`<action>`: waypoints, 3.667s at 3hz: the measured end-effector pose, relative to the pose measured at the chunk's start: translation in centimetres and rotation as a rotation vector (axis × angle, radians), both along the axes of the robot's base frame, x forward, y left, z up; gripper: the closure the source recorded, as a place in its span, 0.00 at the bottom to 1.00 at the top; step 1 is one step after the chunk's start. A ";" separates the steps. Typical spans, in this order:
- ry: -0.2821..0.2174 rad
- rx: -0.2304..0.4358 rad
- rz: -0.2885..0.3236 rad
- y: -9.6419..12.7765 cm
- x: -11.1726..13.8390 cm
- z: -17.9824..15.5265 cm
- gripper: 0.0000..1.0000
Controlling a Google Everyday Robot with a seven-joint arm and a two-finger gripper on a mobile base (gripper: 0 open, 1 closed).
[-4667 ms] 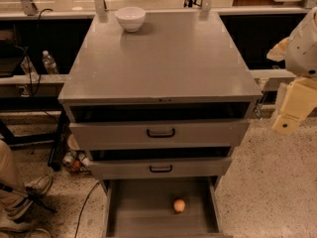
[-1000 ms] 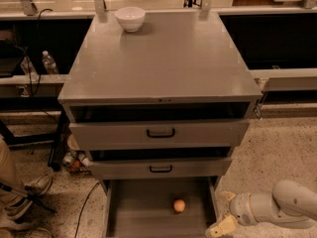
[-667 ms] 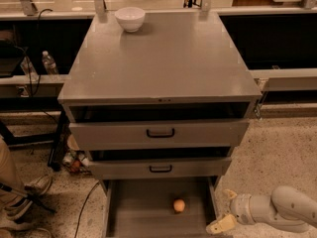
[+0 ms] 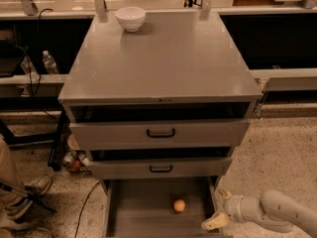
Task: Pick orange from bottom drawer and place on counter
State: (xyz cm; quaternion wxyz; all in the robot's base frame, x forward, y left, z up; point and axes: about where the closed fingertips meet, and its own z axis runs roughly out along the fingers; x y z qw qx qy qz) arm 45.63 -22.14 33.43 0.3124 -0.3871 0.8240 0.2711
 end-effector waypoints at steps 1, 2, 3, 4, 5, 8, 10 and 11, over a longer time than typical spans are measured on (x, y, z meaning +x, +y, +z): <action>-0.004 -0.043 0.011 2.4 2.5 -6.3 0.00; -0.029 -0.036 0.015 4.3 3.1 -8.0 0.00; -0.079 -0.040 0.023 6.4 4.3 -9.3 0.00; -0.111 -0.048 0.024 8.4 5.4 -11.1 0.00; -0.134 -0.062 0.022 9.9 6.3 -12.8 0.00; -0.097 -0.080 0.008 10.2 6.7 -19.1 0.00; -0.089 -0.046 0.040 12.2 6.9 -20.0 0.03; -0.091 -0.033 0.047 12.9 7.1 -20.2 0.26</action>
Offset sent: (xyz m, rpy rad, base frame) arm 0.0389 0.0330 -0.0889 -0.0757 -0.0063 0.0158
